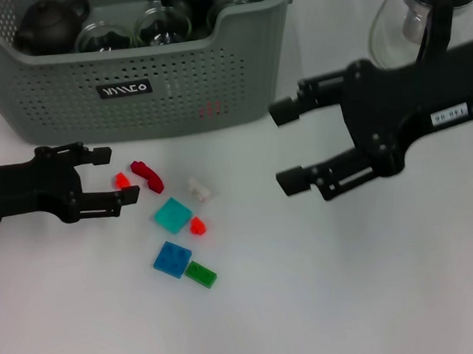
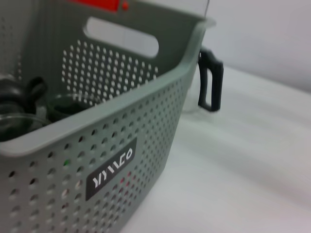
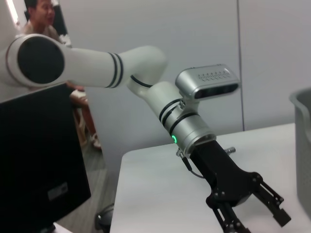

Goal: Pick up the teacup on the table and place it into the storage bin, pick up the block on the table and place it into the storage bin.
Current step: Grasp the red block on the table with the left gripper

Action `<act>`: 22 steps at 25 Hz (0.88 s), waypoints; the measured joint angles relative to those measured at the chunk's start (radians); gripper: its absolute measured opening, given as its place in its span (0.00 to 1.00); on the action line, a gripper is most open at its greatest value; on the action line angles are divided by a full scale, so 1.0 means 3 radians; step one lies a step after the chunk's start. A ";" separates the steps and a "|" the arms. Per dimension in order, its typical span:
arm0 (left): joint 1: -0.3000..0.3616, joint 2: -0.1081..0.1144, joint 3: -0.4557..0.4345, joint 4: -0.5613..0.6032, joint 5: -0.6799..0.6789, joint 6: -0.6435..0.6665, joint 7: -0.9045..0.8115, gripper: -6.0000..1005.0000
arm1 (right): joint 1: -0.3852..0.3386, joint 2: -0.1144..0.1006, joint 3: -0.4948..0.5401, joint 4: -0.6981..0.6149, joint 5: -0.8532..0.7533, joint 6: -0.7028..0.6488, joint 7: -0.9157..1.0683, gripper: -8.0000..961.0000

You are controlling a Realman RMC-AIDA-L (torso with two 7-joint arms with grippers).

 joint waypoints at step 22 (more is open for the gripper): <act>-0.0107 -0.0336 0.0488 0.0428 0.0525 -0.0894 -0.0291 0.76 | 0.0033 0.0004 0.0135 0.0496 0.0001 0.0104 -0.0148 0.92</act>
